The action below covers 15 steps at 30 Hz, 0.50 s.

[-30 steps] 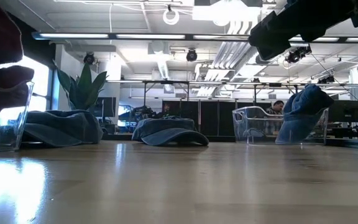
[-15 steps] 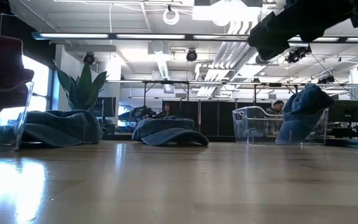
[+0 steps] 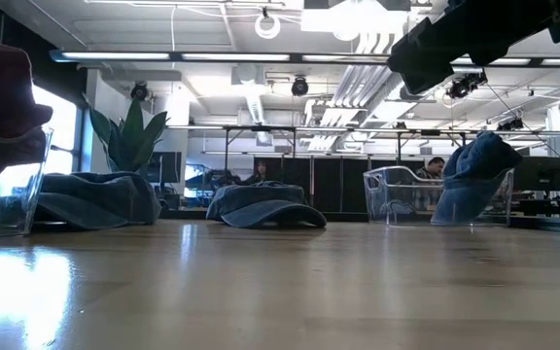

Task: Pick & Place hat
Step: Put the red cap into the bottom transparent bin

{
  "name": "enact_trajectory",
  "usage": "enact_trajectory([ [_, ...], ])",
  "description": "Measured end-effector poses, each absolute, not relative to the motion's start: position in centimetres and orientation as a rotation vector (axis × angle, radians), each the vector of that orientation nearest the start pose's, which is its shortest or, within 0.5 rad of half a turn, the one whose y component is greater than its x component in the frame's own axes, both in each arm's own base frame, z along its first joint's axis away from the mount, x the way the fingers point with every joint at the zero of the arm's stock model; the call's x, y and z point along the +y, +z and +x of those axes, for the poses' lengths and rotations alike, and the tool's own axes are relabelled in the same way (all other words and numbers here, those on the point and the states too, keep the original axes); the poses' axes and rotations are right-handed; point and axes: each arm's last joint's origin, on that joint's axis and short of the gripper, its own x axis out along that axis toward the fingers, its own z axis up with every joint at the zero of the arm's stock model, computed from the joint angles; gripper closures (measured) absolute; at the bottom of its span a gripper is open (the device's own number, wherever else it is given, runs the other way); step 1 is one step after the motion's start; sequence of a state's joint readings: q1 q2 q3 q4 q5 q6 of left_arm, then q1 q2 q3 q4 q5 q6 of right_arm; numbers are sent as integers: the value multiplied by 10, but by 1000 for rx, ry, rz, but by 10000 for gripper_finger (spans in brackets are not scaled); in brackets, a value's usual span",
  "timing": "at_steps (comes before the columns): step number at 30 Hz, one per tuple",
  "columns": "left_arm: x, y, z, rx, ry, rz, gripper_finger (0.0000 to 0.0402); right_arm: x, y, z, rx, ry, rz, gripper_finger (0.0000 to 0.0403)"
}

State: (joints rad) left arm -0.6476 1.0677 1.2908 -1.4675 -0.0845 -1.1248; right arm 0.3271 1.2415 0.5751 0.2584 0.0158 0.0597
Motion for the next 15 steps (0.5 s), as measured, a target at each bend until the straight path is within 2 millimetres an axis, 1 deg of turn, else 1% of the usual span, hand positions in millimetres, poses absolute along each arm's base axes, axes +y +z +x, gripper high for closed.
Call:
enact_trajectory([
  [3,-103,347,129,1268,194,-489,292,81,211,240,413,294,-7,233],
  [5,-115,335,136,1293,193,-446,317,81,211,240,414,293,-4,233],
  [8,-129,309,144,1327,235,-356,356,81,210,240,414,293,-6,233],
  [11,-137,279,150,1369,309,-264,390,81,211,240,413,294,-8,233],
  [13,-140,259,155,1406,351,-220,398,81,210,240,414,294,-9,233],
  [15,-142,242,157,1434,365,-176,394,81,211,240,411,297,-21,233],
])
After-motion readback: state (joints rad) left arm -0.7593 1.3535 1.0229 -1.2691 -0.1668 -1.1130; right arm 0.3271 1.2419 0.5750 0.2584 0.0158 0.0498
